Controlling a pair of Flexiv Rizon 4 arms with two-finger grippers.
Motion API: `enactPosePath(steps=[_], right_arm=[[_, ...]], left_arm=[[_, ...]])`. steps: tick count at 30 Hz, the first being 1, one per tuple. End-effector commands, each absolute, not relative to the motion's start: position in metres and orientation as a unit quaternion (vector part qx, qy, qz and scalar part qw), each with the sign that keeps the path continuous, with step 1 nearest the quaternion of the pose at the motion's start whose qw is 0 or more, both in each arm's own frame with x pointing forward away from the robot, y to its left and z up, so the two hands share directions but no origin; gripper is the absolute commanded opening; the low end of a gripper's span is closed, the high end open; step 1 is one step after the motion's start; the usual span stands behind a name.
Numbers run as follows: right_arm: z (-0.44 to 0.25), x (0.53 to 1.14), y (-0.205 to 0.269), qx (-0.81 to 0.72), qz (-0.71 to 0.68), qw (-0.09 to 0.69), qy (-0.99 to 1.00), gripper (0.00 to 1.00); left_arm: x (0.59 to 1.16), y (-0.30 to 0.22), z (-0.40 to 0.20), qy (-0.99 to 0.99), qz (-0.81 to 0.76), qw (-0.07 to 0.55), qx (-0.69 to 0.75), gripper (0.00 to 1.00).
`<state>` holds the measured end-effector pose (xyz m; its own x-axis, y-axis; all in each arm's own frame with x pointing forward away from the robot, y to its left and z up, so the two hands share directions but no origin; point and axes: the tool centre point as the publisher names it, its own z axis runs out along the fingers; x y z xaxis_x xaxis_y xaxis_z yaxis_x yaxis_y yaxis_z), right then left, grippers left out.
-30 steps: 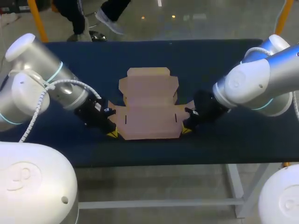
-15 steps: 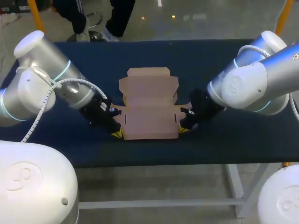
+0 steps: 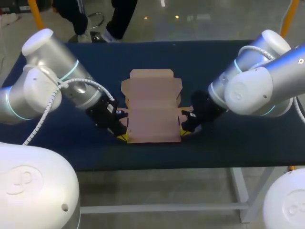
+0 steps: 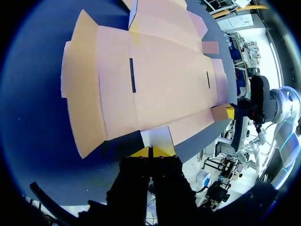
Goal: Assemble the packaging by folding the flat box into shape, placing the metal phone stand inside, and closing the box properly
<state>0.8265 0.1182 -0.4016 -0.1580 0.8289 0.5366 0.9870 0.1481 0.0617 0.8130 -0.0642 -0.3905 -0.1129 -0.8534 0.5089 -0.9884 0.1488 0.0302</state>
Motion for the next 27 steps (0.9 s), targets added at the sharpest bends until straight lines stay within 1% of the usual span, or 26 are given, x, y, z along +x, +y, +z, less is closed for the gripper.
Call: enactPosePath(steps=[1, 13, 27], right_arm=[[-0.401, 0.825, 0.123, -0.623, -0.199, 0.182, -0.734, 0.00], [-0.402, 0.823, 0.130, -0.620, -0.194, 0.175, -0.740, 0.00], [-0.409, 0.818, 0.133, -0.628, -0.183, 0.154, -0.741, 0.00]], left_arm=[[0.816, -0.070, -0.392, -0.732, 0.153, 0.210, 0.630, 0.00], [0.814, -0.076, -0.395, -0.734, 0.153, 0.208, 0.628, 0.00], [0.807, -0.087, -0.399, -0.730, 0.178, 0.160, 0.639, 0.00]])
